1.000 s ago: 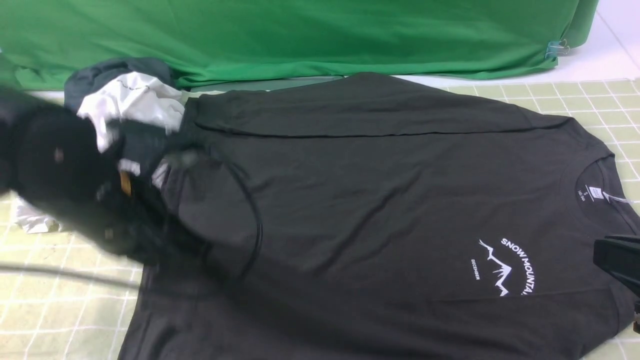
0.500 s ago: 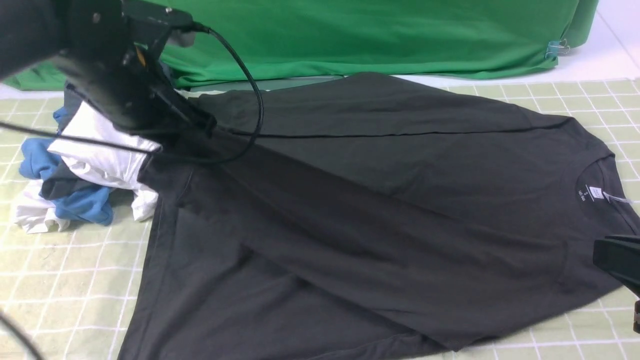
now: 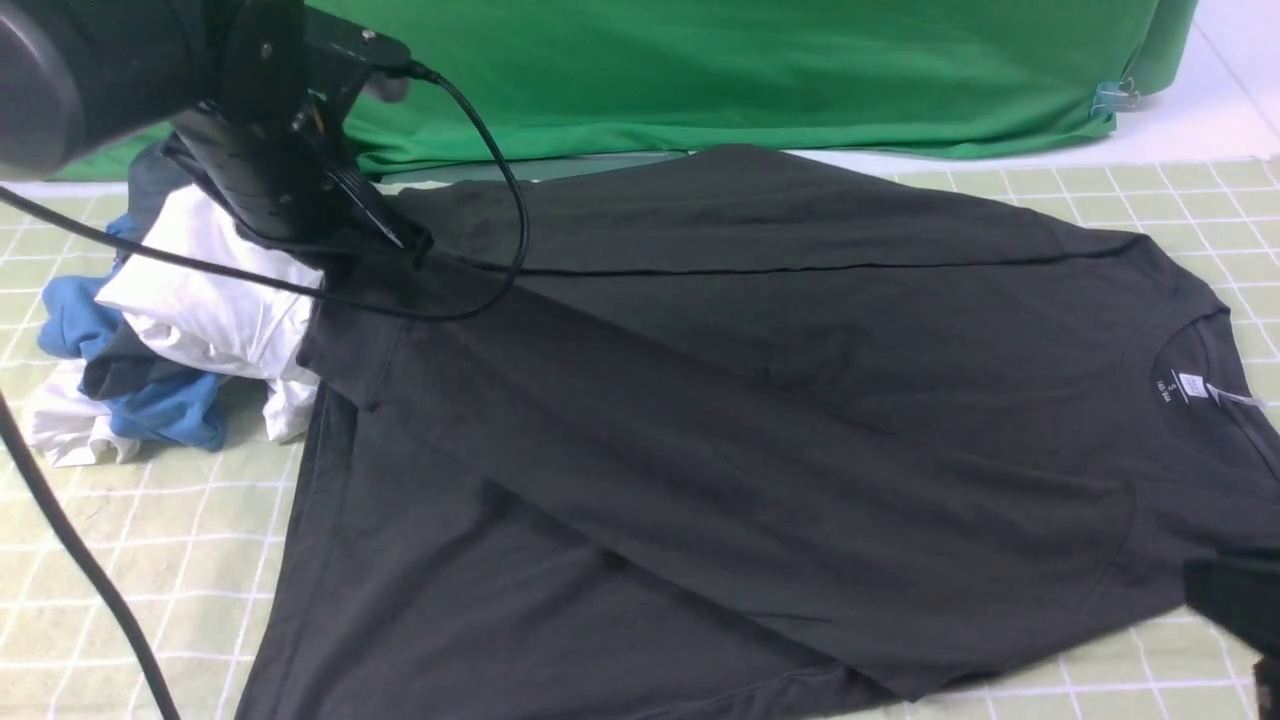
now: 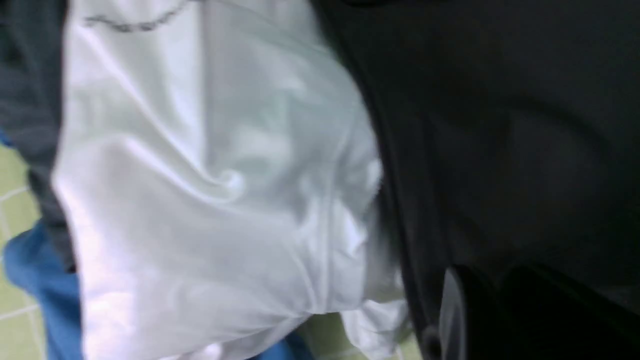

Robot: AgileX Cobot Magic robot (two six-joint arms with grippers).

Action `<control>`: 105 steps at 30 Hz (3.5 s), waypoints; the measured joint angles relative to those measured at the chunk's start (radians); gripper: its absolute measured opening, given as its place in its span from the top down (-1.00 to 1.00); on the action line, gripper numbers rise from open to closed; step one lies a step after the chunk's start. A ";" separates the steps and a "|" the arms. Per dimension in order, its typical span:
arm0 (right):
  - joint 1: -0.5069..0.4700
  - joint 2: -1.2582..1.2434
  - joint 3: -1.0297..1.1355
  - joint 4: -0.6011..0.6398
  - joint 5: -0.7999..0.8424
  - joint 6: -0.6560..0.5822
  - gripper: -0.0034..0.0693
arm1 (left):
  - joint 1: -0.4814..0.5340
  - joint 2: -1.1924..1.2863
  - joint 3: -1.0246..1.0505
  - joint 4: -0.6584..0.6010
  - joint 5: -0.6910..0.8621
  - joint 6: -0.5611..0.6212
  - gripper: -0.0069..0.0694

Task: Fold a long-sleeved shirt over a green coffee tablecloth.
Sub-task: 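Fold the left side of the black T-shirt inward over its body, then grab the top left corner of the dark shirt with the left gripper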

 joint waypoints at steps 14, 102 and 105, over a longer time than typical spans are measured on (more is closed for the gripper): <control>0.018 0.518 -0.090 0.006 0.101 -0.249 -0.66 | 0.000 -0.026 0.015 -0.119 0.180 -0.108 0.08; 0.060 0.388 -0.095 0.239 0.170 -0.303 -0.37 | -0.079 -0.380 0.784 -0.447 0.021 -0.053 -0.47; 0.060 0.366 -0.095 0.240 0.150 -0.312 -0.37 | -0.079 -0.334 0.793 -0.448 -0.015 -0.053 -0.55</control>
